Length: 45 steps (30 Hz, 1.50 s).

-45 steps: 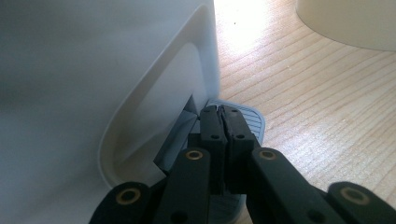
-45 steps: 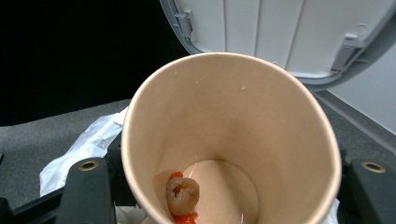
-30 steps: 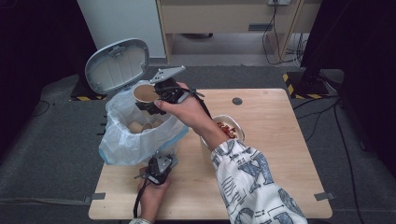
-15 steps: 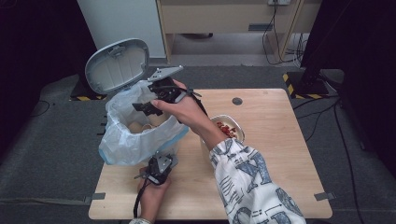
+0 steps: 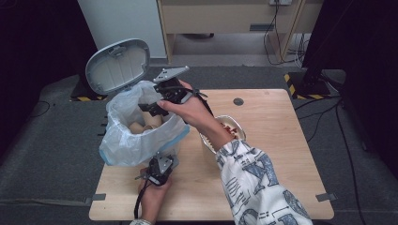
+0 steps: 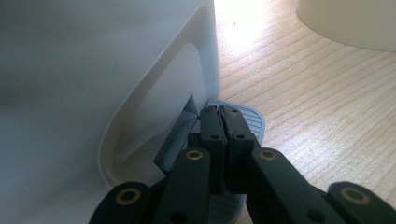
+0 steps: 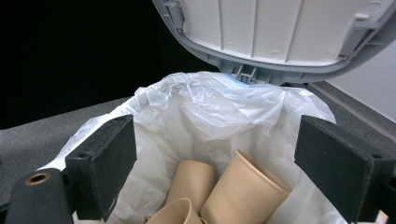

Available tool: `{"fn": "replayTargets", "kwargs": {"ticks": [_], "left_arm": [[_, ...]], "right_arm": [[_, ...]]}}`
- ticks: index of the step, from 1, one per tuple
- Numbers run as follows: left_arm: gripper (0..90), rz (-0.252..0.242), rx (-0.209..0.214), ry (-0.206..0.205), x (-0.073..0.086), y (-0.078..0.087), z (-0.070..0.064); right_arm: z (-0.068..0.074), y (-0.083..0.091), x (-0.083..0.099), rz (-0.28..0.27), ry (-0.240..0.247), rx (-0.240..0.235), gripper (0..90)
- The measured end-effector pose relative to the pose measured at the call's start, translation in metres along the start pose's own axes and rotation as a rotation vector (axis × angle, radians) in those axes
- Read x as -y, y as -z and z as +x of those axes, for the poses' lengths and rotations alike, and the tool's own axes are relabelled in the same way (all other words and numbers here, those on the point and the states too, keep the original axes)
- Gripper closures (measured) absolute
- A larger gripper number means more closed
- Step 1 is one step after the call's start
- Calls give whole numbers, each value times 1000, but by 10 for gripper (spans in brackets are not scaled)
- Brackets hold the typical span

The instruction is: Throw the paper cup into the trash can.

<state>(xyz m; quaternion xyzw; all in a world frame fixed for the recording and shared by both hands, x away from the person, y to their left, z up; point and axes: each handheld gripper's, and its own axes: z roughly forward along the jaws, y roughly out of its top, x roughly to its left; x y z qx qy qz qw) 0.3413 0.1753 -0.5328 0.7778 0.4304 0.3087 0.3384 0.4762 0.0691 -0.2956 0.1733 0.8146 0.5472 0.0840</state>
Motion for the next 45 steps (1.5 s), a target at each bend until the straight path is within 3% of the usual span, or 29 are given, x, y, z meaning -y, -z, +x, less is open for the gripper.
{"fn": "replayTargets", "kwargs": {"ticks": [45], "left_arm": [[875,0,0,1,0,0,0]], "right_arm": [[-37,57,20,-16,-44,108,118]]}}
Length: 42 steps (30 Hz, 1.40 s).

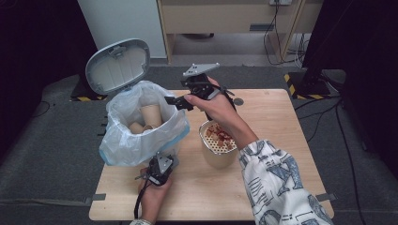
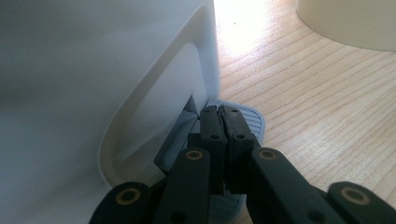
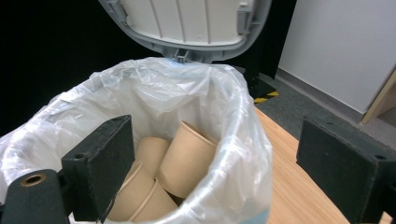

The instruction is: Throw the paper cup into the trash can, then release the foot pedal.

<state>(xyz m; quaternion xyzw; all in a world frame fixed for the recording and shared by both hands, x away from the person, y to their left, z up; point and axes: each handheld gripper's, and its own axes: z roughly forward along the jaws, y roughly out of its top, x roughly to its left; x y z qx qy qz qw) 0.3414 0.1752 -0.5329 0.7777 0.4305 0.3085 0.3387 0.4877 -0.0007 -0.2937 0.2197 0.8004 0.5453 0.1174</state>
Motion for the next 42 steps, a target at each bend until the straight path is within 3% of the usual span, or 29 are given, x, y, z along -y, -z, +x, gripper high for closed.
{"fn": "replayTargets", "kwargs": {"ticks": [19,28,30,31,35,38,40,42], "left_arm": [[875,-2,1,1,0,0,0],[865,0,-3,3,0,0,0],[812,-7,-23,-2,1,1,0],[763,-5,-35,14,0,2,0],[491,6,-34,27,0,7,-10],[422,0,-25,42,0,10,-17],[372,-11,-36,21,-1,12,-21],[343,-33,-30,45,-3,16,-21]], "right_arm": [[-25,30,17,9,-21,66,118],[-43,57,34,14,-41,115,117],[-48,63,40,17,-48,131,118],[-49,66,42,18,-52,135,118],[-58,78,54,32,-57,164,115],[-64,87,63,42,-68,187,114],[-67,91,68,41,-73,195,113],[-69,96,71,40,-79,204,112]]}}
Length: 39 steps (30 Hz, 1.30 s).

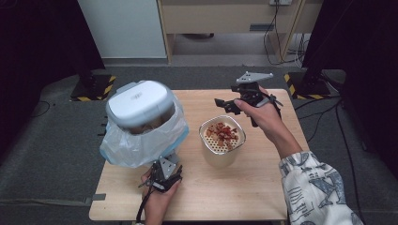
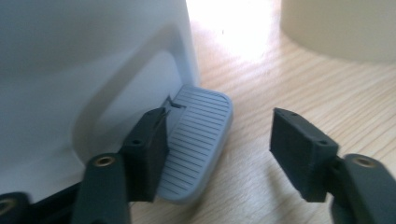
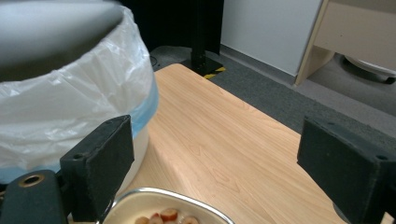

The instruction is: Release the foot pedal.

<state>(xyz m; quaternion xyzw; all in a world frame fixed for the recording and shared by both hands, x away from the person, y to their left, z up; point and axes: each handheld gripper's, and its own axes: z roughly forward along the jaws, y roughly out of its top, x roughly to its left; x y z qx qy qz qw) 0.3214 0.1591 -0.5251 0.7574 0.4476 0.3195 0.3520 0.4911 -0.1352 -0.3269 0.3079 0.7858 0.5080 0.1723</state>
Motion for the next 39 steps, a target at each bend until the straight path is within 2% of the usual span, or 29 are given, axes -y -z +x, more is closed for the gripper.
{"fn": "replayTargets", "kwargs": {"ticks": [7,12,16,19,25,27,32,39], "left_arm": [[249,11,23,15,-1,3,0],[189,11,63,13,-2,7,-3],[154,8,113,-4,-2,12,-6],[145,6,133,-11,-1,16,-6],[152,8,193,-23,0,24,4],[153,2,194,-24,2,27,9],[163,-5,229,-24,7,32,22],[162,-22,264,-34,11,36,32]], "right_arm": [[-10,10,11,-2,-13,24,107],[-15,15,18,2,-20,35,106],[-18,20,22,5,-18,46,106],[-20,24,26,10,-10,58,105],[-27,34,40,13,-27,85,101],[-30,39,46,12,-36,96,98],[-40,52,61,13,-61,141,95],[-48,69,92,29,-88,194,95]]}}
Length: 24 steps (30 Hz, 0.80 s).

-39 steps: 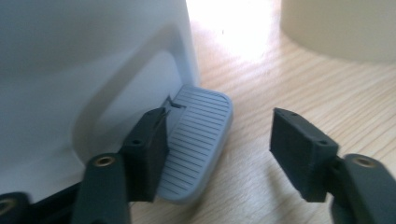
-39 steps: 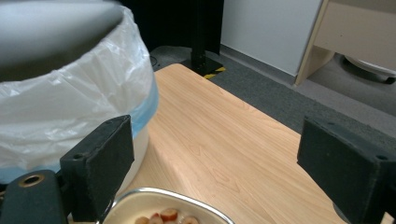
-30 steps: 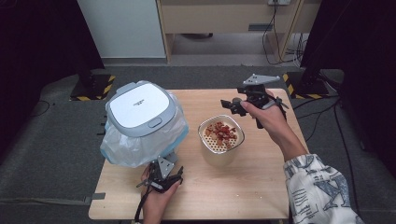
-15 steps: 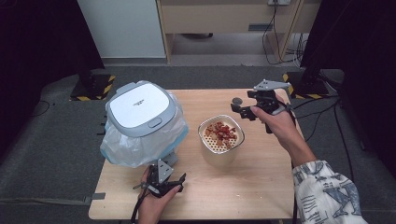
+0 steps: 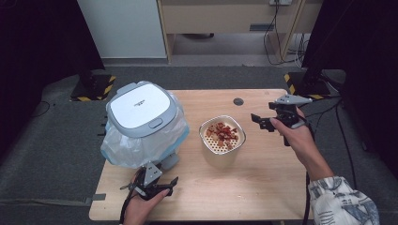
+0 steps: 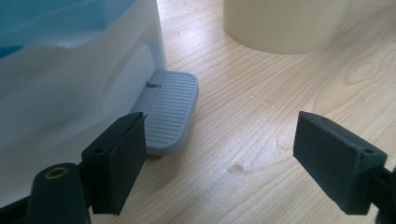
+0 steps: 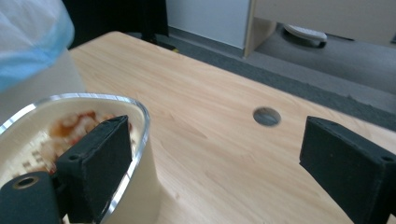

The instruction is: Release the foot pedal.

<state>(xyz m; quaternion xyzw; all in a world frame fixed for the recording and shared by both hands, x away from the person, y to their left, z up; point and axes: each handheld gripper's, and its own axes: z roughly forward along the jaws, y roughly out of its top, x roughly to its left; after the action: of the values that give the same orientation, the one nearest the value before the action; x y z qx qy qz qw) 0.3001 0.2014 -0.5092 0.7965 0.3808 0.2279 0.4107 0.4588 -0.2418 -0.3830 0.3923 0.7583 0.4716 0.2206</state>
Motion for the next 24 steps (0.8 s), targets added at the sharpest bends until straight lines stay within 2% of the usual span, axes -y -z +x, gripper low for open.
{"fn": "replayTargets", "kwargs": {"ticks": [6,10,19,24], "left_arm": [[160,7,55,-38,3,1,0],[159,2,81,-31,5,2,2],[158,47,120,-47,8,-1,3],[158,57,136,-38,9,-2,6]], "right_arm": [[-6,9,36,27,-29,25,96],[-8,13,61,53,-49,31,95],[-4,20,118,123,-84,59,91],[-2,18,146,195,-99,65,78]]}}
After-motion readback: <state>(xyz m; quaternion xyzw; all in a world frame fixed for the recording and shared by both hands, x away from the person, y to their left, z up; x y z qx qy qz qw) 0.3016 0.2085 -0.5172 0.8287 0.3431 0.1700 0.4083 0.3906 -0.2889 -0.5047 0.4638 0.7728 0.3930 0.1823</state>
